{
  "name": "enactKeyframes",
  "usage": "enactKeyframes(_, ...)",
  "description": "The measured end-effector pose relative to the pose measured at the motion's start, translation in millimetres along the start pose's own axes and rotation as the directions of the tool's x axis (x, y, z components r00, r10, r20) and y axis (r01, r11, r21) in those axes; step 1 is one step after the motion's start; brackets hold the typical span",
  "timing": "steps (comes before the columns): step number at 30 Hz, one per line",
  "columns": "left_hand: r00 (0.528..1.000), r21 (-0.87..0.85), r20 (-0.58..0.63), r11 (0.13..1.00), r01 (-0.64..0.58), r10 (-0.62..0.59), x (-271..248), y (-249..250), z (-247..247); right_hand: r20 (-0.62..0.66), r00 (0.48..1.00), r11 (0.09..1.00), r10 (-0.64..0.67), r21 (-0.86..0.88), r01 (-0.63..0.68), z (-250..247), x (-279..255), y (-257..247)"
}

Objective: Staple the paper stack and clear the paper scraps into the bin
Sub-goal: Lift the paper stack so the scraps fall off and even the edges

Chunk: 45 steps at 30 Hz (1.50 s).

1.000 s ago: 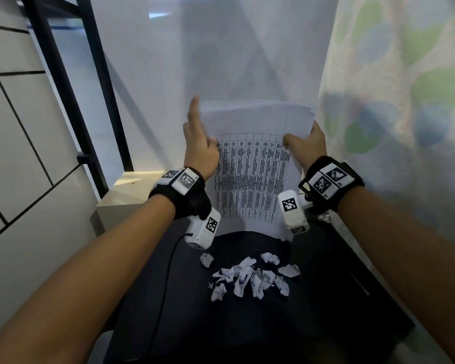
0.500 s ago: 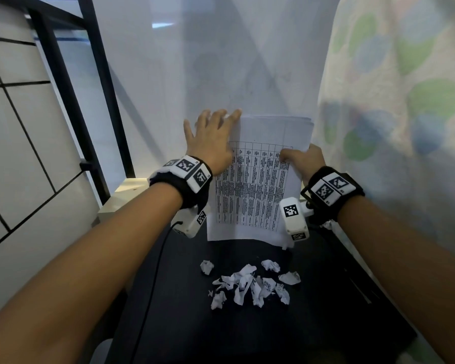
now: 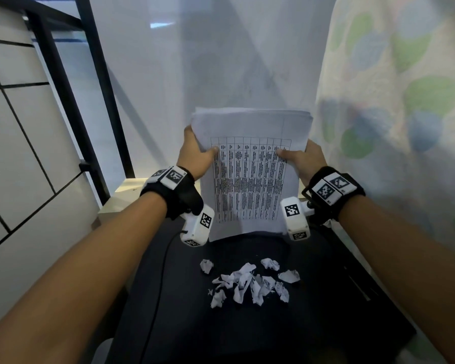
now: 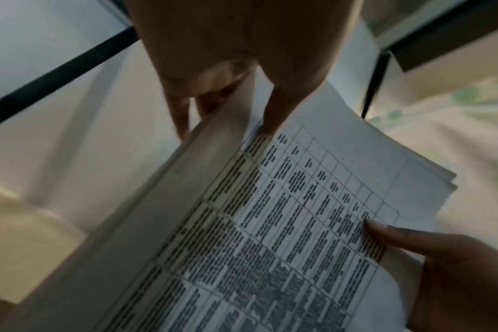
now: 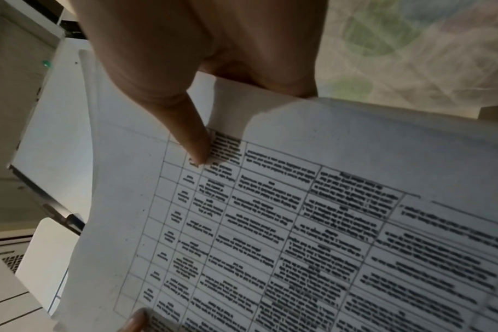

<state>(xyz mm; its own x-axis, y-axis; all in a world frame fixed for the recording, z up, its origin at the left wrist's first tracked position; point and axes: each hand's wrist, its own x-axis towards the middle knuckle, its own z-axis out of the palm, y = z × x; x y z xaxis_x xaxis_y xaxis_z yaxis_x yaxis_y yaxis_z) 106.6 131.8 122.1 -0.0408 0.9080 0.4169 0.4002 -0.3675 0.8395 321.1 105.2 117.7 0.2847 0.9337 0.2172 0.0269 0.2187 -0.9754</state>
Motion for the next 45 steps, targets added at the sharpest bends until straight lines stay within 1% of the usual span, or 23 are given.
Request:
enactKeyframes(2, 0.997, -0.07, -0.074, 0.997, -0.02, 0.015, -3.4, -0.2, 1.7, 0.018, 0.999, 1.0, -0.026, 0.008, 0.026, -0.4, 0.4, -2.7)
enactKeyframes(4, 0.994, -0.114, -0.102, 0.993, -0.041, 0.03, -7.8, -2.7, 5.0, 0.024, 0.999, 0.999, -0.04, -0.02, 0.04, -0.2, -0.6, -0.3)
enactKeyframes(6, 0.997, -0.13, -0.077, 0.991, -0.013, 0.003, -13.3, -9.6, 8.9, 0.006, 1.0, 0.997, -0.029, -0.071, 0.03, 1.0, -0.4, 8.5)
enactKeyframes(9, 0.999, -0.131, 0.004, 0.99, 0.045, -0.045, -19.3, -18.0, 14.3, -0.029, 1.0, 0.993, 0.003, -0.119, -0.006, 4.2, -2.1, 17.4)
enactKeyframes(10, 0.999, -0.125, 0.007, 0.991, 0.051, -0.05, -19.8, -17.4, 14.8, -0.043, 0.999, 0.992, 0.006, -0.129, -0.012, 5.4, -3.1, 16.8)
enactKeyframes(13, 0.998, -0.162, -0.051, 0.987, 0.016, -0.024, -17.0, -13.4, 13.4, -0.079, 0.996, 0.989, -0.042, -0.143, 0.031, 7.5, -4.9, 12.7)
enactKeyframes(15, 0.997, -0.184, -0.071, 0.983, 0.01, -0.024, -17.6, -14.7, 13.1, -0.09, 0.995, 0.99, -0.038, -0.141, 0.025, 7.3, -7.5, 13.7)
enactKeyframes(18, 0.995, -0.182, -0.042, 0.98, 0.079, -0.088, -25.0, -26.6, 15.9, -0.067, 0.996, 0.986, 0.055, -0.154, -0.065, 7.5, -14.6, 22.4)
enactKeyframes(21, 0.99, -0.168, -0.008, 0.976, 0.139, -0.142, -27.9, -33.0, 17.1, -0.087, 0.994, 0.985, 0.063, -0.156, -0.076, 11.3, -20.2, 24.3)
enactKeyframes(24, 0.991, -0.181, -0.019, 0.975, 0.127, -0.133, -24.9, -29.1, 15.3, -0.115, 0.992, 0.992, 0.06, -0.099, -0.072, 13.1, -19.9, 19.3)
enactKeyframes(26, 0.991, -0.187, -0.019, 0.975, 0.123, -0.129, -26.0, -30.0, 13.3, -0.124, 0.989, 0.992, 0.077, -0.093, -0.089, 10.6, -17.8, 22.4)
enactKeyframes(29, 0.99, -0.154, 0.017, 0.978, 0.141, -0.14, -34.7, -40.2, 13.3, -0.094, 0.99, 0.978, 0.104, -0.172, -0.119, 8.4, -21.0, 30.9)
enactKeyframes(31, 0.991, -0.131, 0.017, 0.982, 0.134, -0.133, -37.7, -43.0, 13.6, -0.073, 0.992, 0.973, 0.104, -0.199, -0.117, 9.5, -21.5, 31.7)
enactKeyframes(33, 0.995, -0.149, -0.011, 0.984, 0.1, -0.103, -36.1, -35.3, 10.8, -0.078, 0.992, 0.98, 0.096, -0.169, -0.108, 9.8, -19.0, 26.6)
enactKeyframes(35, 0.997, -0.206, -0.043, 0.977, 0.049, -0.059, -30.0, -18.6, 5.0, -0.091, 0.994, 0.989, 0.068, -0.128, -0.079, 9.3, -14.6, 16.4)
enactKeyframes(36, 0.997, -0.238, -0.065, 0.971, 0.014, -0.03, -25.5, -8.5, 1.2, -0.099, 0.994, 0.992, 0.045, -0.113, -0.056, 9.4, -11.7, 11.2)
enactKeyframes(38, 0.989, -0.251, -0.129, 0.962, -0.106, 0.075, -17.6, 11.1, -6.7, -0.102, 0.995, 0.995, 0.01, -0.095, -0.02, 10.5, -8.1, 2.7)
enactKeyframes(40, 0.955, -0.145, -0.198, 0.957, -0.252, 0.222, -9.3, 23.2, -13.9, -0.107, 0.994, 0.994, -0.012, -0.112, 0.0, 11.6, -6.8, -2.3)
enactKeyframes(41, 0.939, -0.057, -0.196, 0.953, -0.299, 0.283, -6.3, 27.0, -16.8, -0.112, 0.994, 0.992, -0.018, -0.127, 0.004, 11.4, -6.1, -2.4)
enactKeyframes(43, 0.935, 0.144, -0.134, 0.94, -0.31, 0.329, -2.2, 30.8, -19.2, -0.116, 0.993, 0.99, -0.024, -0.142, 0.007, 10.6, -5.5, -0.8)
enactKeyframes(44, 0.94, 0.218, -0.096, 0.929, -0.301, 0.327, -0.6, 30.6, -19.0, -0.114, 0.993, 0.989, -0.021, -0.146, 0.004, 10.0, -5.3, 0.3)
enactKeyframes(45, 0.942, 0.255, -0.062, 0.918, -0.305, 0.33, -0.6, 30.3, -17.9, -0.109, 0.994, 0.989, -0.011, -0.147, -0.005, 9.9, -5.7, 0.7)
